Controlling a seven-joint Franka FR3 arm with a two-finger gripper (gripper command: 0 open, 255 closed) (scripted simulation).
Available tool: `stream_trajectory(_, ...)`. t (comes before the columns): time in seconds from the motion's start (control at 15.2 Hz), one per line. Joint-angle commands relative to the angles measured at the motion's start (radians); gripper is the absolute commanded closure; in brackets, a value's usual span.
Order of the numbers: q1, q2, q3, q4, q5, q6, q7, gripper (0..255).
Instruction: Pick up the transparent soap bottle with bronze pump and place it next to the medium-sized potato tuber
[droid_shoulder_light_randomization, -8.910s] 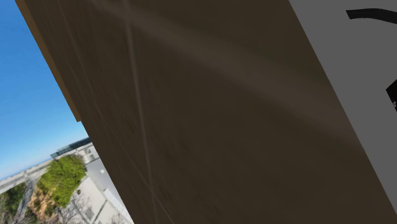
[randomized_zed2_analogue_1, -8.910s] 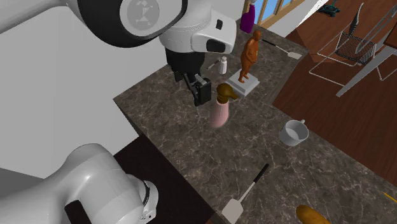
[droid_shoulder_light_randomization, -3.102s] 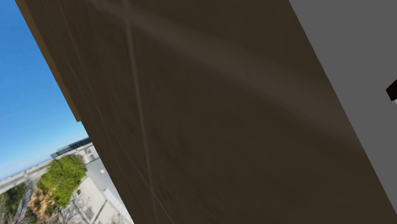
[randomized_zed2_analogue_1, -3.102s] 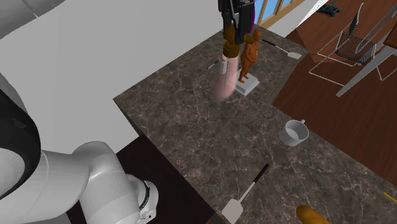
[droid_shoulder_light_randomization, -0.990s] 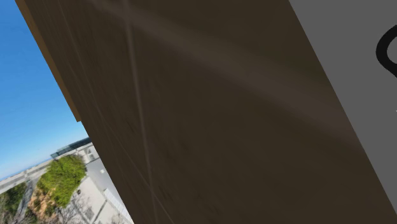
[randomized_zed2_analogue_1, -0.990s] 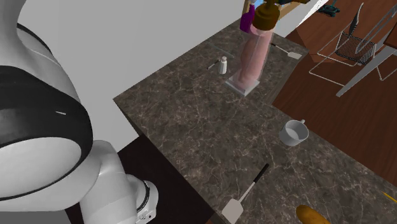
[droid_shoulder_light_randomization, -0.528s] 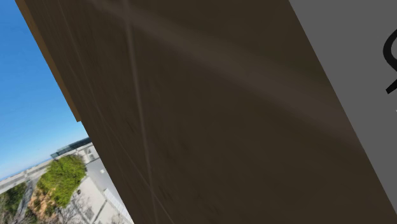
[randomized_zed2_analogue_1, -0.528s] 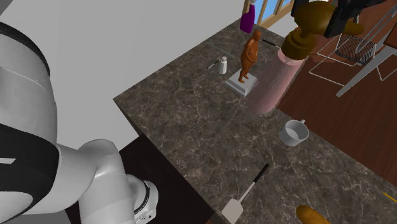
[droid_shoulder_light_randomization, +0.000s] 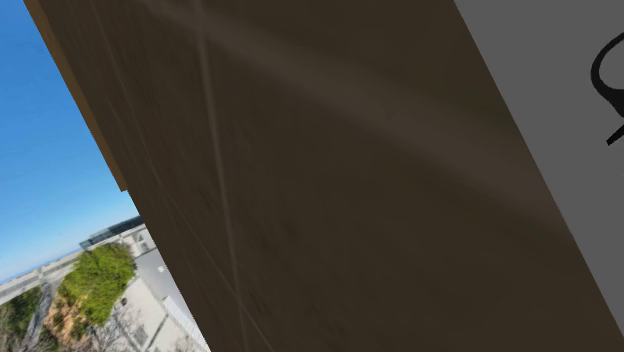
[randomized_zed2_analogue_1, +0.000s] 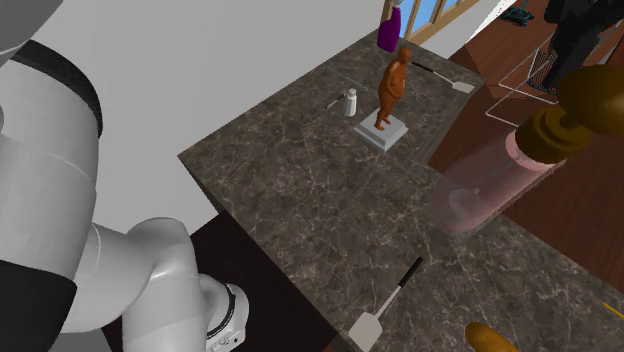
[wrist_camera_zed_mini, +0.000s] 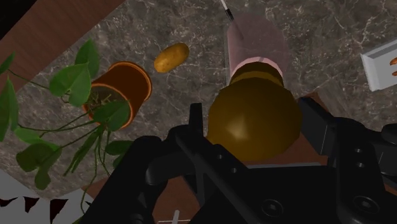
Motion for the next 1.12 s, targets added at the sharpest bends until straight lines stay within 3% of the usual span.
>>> stream_trajectory(0.0,-0.025,0.025,-0.038,0.032,0.007,0.001,-0.062,255)
stream_trajectory(0.33,-0.094,0.105,-0.125,0.126,0.042,0.001,-0.205,255)
stream_trajectory(0.53,-0.159,0.197,-0.189,0.239,0.090,-0.016,-0.311,255)
stream_trajectory(1.06,-0.135,0.061,-0.165,-0.061,0.045,0.152,-0.271,255)
